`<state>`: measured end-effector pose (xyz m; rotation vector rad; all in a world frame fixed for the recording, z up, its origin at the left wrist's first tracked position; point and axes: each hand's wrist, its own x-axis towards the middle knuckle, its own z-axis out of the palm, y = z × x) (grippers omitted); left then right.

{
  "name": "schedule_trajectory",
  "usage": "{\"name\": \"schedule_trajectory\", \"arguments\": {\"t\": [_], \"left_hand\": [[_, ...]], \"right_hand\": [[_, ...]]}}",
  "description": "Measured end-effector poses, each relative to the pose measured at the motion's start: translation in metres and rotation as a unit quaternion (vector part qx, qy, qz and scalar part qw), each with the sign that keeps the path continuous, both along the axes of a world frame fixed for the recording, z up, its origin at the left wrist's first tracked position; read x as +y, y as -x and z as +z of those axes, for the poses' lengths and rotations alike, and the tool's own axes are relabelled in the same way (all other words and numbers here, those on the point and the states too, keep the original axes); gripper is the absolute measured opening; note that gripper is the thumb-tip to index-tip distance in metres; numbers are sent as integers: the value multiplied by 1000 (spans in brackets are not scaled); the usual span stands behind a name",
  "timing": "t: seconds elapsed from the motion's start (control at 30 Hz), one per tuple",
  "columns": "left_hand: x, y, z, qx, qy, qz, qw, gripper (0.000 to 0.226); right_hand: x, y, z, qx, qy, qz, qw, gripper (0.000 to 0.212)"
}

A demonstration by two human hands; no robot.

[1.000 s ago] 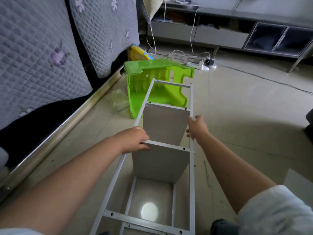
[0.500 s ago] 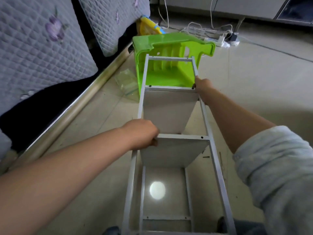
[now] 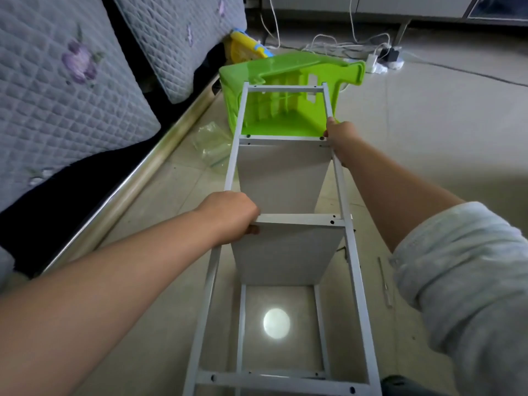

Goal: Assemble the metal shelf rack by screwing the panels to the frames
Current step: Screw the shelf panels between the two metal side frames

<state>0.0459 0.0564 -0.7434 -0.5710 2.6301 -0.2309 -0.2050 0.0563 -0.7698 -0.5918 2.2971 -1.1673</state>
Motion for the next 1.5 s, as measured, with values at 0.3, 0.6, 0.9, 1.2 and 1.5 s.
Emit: {"name": "schedule_trajectory", "arguments": {"t": [0.3, 0.6, 0.9, 1.2, 1.5], "left_hand": [[-8, 40, 9, -1, 57, -84, 995, 24], [-9, 43, 10, -37, 35, -95, 994, 38], [-3, 26, 2, 4, 36, -99, 994, 36], [-6, 26, -8, 77, -5, -40, 996, 26], [-5, 17, -9, 94, -7, -38, 995, 14]], "right_hand": [[47, 36, 3, -86, 120, -134, 980, 38], [59, 37, -12, -83, 48, -144, 985, 34], [56, 14, 13, -186, 118, -146, 964, 40], [83, 0, 20, -130, 13, 21, 991, 23], [107, 21, 16, -249, -48, 108, 961, 26]]}}
